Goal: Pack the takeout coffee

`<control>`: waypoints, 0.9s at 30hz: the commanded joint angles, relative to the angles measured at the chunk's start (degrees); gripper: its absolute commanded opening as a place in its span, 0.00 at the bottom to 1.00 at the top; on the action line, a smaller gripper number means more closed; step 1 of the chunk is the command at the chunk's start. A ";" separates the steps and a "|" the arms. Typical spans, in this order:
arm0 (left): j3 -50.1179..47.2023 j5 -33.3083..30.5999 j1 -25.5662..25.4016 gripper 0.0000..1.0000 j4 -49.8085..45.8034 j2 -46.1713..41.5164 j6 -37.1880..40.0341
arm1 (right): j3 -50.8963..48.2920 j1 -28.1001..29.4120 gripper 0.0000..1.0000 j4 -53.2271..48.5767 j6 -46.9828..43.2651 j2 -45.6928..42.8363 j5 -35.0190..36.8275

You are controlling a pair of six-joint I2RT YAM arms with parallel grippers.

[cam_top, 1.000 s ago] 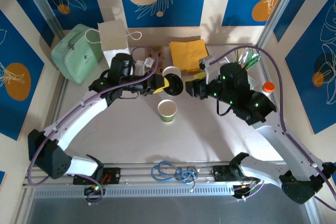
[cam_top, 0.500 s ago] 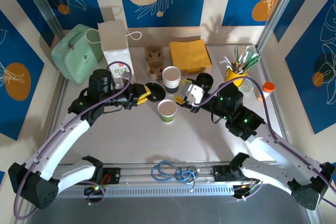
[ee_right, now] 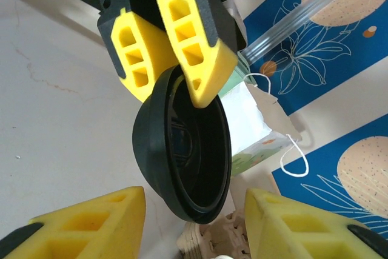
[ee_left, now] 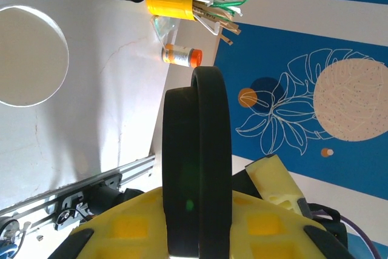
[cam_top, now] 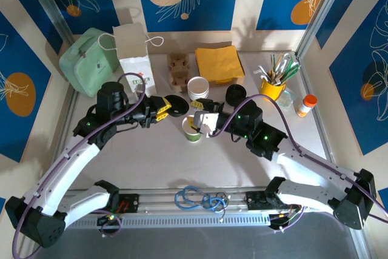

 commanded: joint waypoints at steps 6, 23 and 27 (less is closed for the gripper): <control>0.20 0.07 0.45 0.17 -0.01 0.31 -0.18 | 1.43 1.42 0.46 1.23 -3.28 1.83 1.88; 0.59 0.17 0.40 0.17 -0.51 -0.23 -0.45 | 4.46 3.52 0.29 -0.01 -5.15 3.61 6.53; 0.30 0.13 0.40 0.17 -0.46 -0.65 -0.86 | 4.38 4.04 0.29 -0.33 -5.85 3.68 7.11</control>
